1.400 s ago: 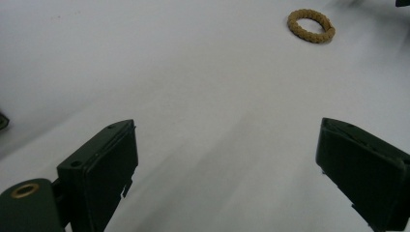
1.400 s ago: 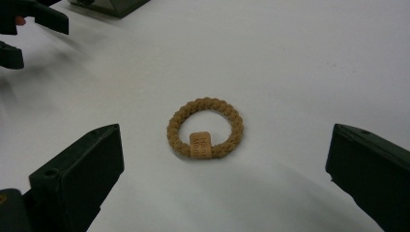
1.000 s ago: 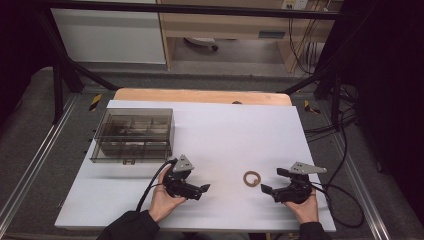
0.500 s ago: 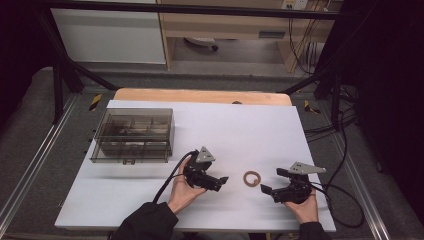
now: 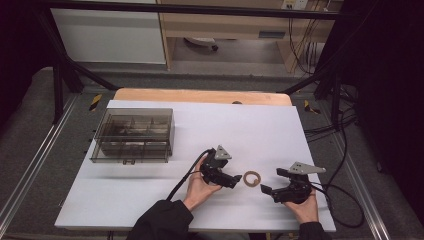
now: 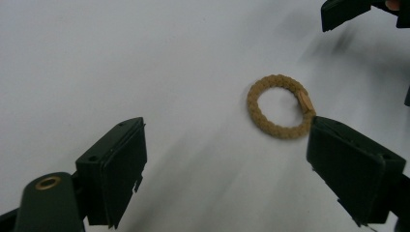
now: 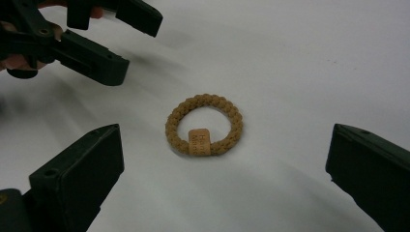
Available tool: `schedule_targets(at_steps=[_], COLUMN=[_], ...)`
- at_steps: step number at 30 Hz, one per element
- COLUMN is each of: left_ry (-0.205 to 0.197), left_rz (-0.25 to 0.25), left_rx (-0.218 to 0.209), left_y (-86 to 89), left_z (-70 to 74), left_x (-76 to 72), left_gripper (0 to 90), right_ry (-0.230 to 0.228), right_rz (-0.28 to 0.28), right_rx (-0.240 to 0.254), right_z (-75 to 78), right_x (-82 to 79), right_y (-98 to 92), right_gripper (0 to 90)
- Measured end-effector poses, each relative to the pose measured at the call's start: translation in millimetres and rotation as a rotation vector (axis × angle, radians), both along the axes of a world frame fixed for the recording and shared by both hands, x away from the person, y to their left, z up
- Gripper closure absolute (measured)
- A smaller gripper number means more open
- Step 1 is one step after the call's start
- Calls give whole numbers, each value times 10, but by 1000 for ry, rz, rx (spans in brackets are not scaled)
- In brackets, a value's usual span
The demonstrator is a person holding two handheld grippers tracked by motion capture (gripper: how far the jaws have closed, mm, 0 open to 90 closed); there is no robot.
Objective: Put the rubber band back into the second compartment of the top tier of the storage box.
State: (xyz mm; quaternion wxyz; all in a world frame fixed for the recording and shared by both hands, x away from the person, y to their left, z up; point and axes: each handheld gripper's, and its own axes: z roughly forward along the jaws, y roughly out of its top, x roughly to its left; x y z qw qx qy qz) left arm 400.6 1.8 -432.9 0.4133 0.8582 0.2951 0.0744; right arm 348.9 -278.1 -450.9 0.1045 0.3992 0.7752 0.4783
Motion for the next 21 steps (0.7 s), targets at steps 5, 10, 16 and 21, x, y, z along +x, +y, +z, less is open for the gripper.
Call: schedule_targets(at_steps=[5,10,16,21], left_ry=[6,10,15,19], left_rz=[0,-11,-27,-31], left_rx=[10,28,44,59], left_y=[-129,-236,-373,-437], left_z=[-23,-45,-79,-109], left_x=[22,39,46,50], left_gripper=[208,290,406,503], right_ry=[1,1,1,1], right_rz=[2,3,3,3], right_rx=[-3,-3,-4,-4], right_z=[-2,-2,-3,-3], right_x=[2,2,2,3], right_y=[1,1,2,2], right_gripper=[7,7,7,7])
